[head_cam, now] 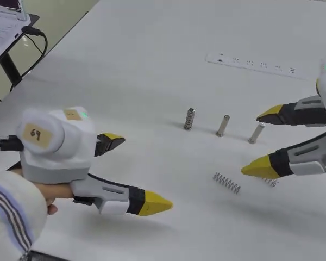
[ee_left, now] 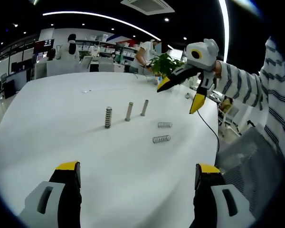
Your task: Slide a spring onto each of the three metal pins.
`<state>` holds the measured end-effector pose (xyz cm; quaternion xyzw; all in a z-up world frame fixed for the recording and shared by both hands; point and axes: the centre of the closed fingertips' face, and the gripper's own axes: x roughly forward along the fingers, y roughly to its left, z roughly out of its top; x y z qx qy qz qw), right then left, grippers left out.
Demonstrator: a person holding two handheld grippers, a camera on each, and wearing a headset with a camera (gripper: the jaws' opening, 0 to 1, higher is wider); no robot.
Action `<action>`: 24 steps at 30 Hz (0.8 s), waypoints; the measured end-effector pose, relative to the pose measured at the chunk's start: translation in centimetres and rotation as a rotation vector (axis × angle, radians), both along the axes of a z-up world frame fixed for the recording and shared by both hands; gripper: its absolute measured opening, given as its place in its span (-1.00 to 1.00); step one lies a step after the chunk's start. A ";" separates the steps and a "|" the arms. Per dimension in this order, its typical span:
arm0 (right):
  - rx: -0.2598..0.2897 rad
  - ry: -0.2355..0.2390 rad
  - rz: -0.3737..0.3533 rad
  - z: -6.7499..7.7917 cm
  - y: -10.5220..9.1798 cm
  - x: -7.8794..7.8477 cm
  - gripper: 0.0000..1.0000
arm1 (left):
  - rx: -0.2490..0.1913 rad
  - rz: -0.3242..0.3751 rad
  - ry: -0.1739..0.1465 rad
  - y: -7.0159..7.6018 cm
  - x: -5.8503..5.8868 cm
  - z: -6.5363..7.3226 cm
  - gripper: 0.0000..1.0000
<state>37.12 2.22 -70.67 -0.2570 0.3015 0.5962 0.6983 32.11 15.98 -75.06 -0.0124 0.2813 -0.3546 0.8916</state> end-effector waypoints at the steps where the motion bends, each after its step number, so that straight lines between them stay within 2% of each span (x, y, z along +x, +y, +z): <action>1: 0.009 -0.008 -0.007 0.0 -0.2 -0.1 0.31 | 0.002 -0.003 0.001 0.0 0.0 0.0 0.96; 4: 0.015 -0.012 -0.039 -0.4 -0.7 -0.1 0.38 | 0.000 -0.011 0.004 -0.1 0.0 0.0 0.96; 10: 0.081 0.007 -0.143 -0.7 -1.1 -0.7 0.46 | 0.000 -0.025 0.012 -0.4 -0.2 -0.1 0.96; 13: 0.077 -0.010 -0.176 -1.1 -1.6 -0.7 0.46 | 0.003 -0.027 0.019 -0.3 -0.3 -0.2 0.96; 15: 0.096 -0.012 -0.215 -1.1 -1.8 -0.5 0.47 | 0.007 -0.024 0.021 -0.1 -0.3 -0.3 0.96; 24: 0.130 -0.022 -0.296 -1.2 -2.5 -0.8 0.57 | 0.007 -0.026 0.018 0.0 0.0 -0.1 0.96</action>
